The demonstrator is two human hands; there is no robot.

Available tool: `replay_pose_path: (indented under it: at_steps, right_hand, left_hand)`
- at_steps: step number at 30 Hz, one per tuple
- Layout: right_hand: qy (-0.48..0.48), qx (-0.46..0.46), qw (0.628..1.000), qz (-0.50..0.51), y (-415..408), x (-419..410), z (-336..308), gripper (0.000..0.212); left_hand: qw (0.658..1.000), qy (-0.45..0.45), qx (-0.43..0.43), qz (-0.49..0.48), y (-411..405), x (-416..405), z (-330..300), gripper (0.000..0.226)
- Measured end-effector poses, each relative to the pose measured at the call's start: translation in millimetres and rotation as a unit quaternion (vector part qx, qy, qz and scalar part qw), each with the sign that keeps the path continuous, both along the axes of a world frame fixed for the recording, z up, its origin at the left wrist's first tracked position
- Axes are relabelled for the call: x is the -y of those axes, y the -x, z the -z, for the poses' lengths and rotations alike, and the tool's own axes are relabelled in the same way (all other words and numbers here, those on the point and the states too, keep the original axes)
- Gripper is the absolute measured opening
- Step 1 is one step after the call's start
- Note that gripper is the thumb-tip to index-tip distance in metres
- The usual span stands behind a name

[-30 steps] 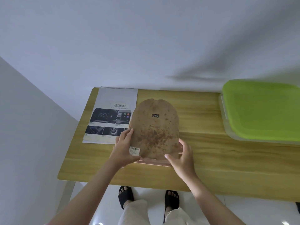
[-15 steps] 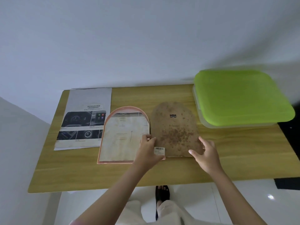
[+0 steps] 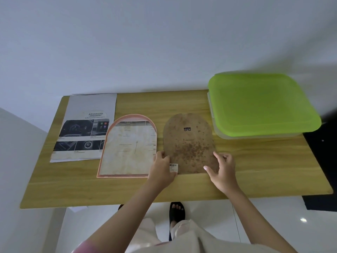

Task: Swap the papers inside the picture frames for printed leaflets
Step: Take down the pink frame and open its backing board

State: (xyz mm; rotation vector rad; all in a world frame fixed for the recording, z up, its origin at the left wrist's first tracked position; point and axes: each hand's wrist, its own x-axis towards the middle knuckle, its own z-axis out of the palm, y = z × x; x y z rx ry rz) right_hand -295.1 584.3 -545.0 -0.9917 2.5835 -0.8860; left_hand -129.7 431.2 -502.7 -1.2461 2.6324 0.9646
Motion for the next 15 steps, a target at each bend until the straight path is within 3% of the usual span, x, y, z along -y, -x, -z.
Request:
replay_pose_path:
  at_steps: [7, 15]
  right_hand:
    - [0.068, -0.029, 0.997, -0.01, -10, 33, -17, 0.054]
    - [0.051, 0.011, 0.987, -0.153, -47, 140, -40, 0.057]
  left_hand:
    - [0.992, 0.02, -0.106, -0.067, -30, 14, -15, 0.067]
    - [0.97, 0.05, 0.026, -0.236, -111, 59, -16, 0.098]
